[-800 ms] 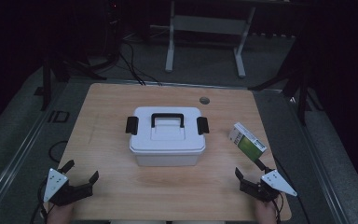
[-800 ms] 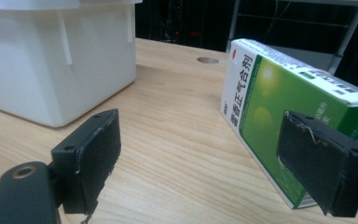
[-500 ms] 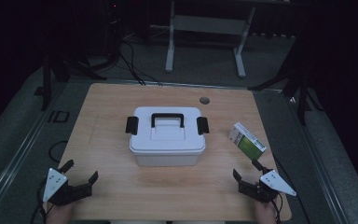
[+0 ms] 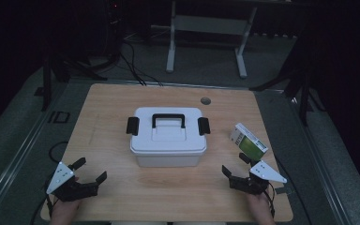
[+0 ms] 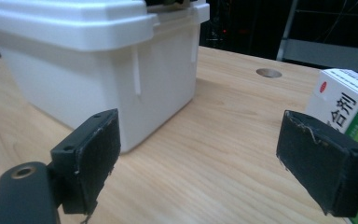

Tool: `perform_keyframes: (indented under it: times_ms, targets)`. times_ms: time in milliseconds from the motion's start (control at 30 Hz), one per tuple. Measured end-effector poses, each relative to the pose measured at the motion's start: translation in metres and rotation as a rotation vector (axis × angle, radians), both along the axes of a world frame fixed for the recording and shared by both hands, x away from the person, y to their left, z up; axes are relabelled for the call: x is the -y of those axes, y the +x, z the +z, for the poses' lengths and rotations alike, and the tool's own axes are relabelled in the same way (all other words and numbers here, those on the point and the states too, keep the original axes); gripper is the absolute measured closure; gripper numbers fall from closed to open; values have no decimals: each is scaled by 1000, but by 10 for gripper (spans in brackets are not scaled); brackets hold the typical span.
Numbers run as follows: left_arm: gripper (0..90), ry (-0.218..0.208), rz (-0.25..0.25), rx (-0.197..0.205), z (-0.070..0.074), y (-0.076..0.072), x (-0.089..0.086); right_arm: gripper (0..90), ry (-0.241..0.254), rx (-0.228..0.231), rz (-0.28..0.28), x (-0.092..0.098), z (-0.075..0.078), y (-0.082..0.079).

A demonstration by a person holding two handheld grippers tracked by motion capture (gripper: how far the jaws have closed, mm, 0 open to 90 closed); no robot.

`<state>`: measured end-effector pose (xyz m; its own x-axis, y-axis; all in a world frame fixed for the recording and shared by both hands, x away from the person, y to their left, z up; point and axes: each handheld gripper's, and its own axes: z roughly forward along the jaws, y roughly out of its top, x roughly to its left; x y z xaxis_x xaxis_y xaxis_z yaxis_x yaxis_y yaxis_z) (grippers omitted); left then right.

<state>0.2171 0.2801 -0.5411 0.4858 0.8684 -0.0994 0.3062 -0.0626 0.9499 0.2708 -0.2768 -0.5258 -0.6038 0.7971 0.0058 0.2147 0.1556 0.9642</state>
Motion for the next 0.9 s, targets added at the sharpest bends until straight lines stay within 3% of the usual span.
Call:
perform_keyframes:
  times_ms: [167, 433, 733, 833, 900]
  targets:
    - [5, -29, -19, -14, 1, 10, 5, 119, 14, -19, 25, -6, 2, 12]
    - [20, -31, -38, -11, 2, 32, 10, 129, 8, -35, 33, -20, 5, 36]
    - [51, 15, -55, -46, -5, 63, 25, 159, 1, -59, 46, -40, -1, 62]
    - [73, 29, -83, -67, -7, 72, 29, 225, 9, -59, 46, -44, -1, 69]
    - [152, 41, -92, -76, -7, 78, 32, 307, 11, -60, 48, -47, 0, 74]
